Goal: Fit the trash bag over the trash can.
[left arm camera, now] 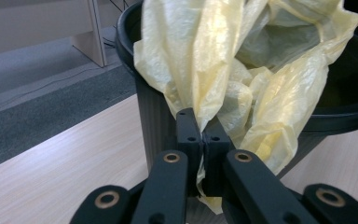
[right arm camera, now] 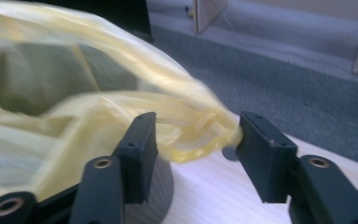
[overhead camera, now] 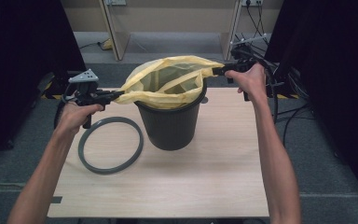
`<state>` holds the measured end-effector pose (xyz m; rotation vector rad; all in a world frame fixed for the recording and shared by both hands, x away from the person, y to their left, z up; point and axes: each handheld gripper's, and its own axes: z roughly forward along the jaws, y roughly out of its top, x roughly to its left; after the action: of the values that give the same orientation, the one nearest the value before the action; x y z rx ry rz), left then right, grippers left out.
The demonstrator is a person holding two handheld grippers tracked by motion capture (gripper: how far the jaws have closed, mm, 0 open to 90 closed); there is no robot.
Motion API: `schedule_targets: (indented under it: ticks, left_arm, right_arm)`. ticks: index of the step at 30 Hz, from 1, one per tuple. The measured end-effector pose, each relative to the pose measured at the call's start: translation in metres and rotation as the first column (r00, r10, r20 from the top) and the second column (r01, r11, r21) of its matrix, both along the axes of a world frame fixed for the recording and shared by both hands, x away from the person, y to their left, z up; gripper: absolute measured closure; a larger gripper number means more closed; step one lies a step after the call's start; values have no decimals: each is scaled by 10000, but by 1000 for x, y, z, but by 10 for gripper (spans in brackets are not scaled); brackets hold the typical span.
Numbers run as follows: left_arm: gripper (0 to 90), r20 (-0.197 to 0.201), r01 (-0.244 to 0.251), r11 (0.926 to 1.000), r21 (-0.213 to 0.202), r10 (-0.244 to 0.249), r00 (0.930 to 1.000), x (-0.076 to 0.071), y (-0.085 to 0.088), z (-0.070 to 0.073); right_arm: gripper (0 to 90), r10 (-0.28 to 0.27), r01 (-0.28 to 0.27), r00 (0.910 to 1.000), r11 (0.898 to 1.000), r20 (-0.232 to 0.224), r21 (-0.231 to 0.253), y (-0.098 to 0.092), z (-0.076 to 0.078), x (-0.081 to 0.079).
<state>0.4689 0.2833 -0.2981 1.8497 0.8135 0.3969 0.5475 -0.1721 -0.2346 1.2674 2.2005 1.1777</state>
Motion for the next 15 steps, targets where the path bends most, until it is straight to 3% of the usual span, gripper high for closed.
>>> schedule_targets:
  ticks: [3,6,9,15]
  left_arm:
    - [887,48,130,9999,79,-131,9999,-2,-3,1]
    - [887,44,99,9999,84,-99,9999,-3,-4,1]
    - [887,49,138,9998,107,-139,9999,-3,-5,0]
    - [885,77,148,9999,70,-148,9999,-3,-6,1]
  right_arm:
    - [458,121,-143,9987,9989,492,456,4,15,-16]
    - [453,393,-416,9977,9983,560,415,11,15,-22]
    - [459,965,-991,9932,9943,649,381,31,9,-33]
    - [505,1439,-1443,9887,9895,415,71,54,-7,-32]
